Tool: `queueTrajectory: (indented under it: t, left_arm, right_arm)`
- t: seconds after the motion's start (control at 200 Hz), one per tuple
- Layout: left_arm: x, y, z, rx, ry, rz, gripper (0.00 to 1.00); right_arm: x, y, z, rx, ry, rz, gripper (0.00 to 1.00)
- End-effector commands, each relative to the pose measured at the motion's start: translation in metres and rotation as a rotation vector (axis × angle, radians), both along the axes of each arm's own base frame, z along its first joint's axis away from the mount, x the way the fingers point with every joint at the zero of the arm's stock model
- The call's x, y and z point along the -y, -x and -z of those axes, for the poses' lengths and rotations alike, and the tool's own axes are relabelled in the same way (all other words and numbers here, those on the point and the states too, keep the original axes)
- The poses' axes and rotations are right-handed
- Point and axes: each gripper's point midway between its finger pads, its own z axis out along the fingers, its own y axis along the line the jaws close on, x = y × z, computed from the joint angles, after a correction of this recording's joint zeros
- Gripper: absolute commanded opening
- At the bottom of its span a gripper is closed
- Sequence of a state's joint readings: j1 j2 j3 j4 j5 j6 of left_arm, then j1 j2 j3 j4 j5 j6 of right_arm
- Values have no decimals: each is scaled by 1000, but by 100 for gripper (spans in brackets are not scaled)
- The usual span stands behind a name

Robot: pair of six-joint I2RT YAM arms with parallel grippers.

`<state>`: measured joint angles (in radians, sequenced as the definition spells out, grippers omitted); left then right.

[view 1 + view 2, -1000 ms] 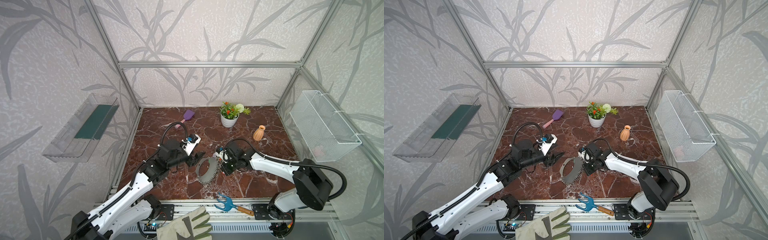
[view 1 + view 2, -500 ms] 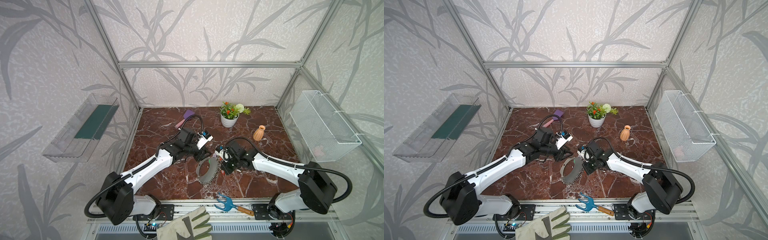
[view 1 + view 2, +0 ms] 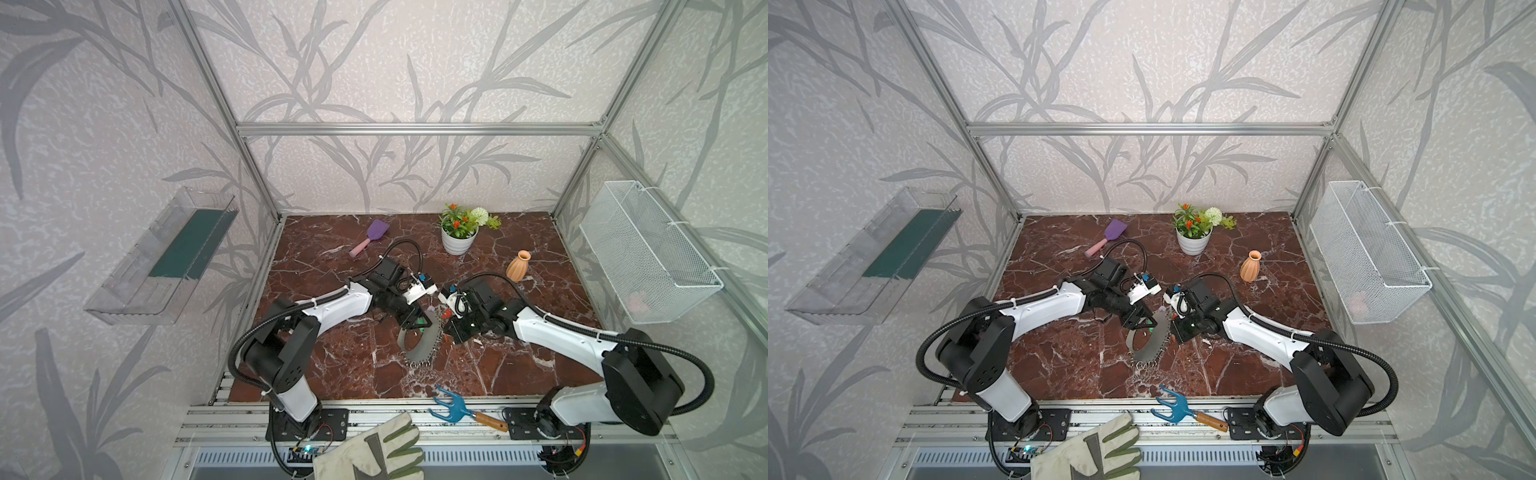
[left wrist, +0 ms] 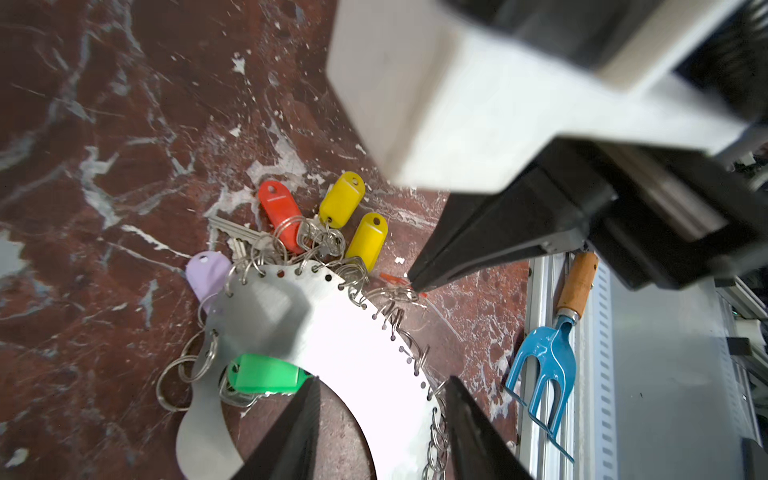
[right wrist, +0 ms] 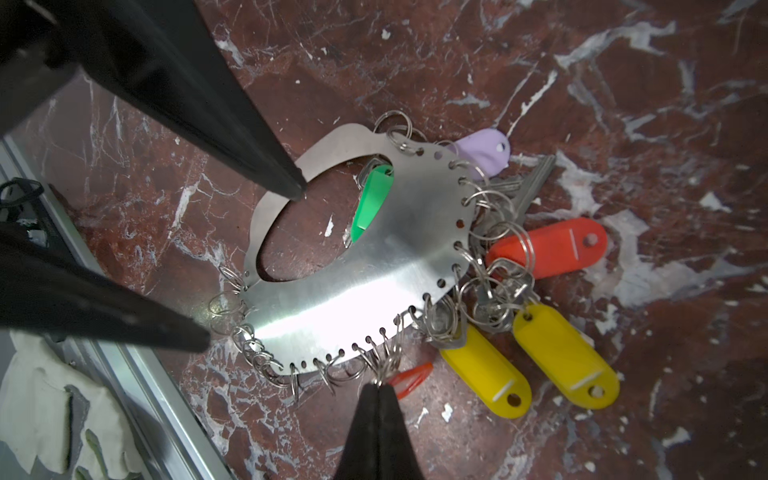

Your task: Put the keys on the keyring

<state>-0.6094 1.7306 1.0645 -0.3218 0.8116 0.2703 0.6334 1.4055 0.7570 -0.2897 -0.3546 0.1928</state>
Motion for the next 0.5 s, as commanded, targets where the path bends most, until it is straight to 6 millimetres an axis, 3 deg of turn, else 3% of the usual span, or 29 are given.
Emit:
queueTrajectory:
  t: [0.0,0.14,0.495]
  left_arm:
    - [18,9,0,71,6,126,49]
    - [25,3,10,131,-21,151,48]
    - [37,-1,28,247,-25,246,46]
  right_arm:
    - [2,-6,-4,-14,-49,46,0]
    - [13,-8,1,-46,-57,99,0]
    - [11,-7,-4,-38,-96,91,0]
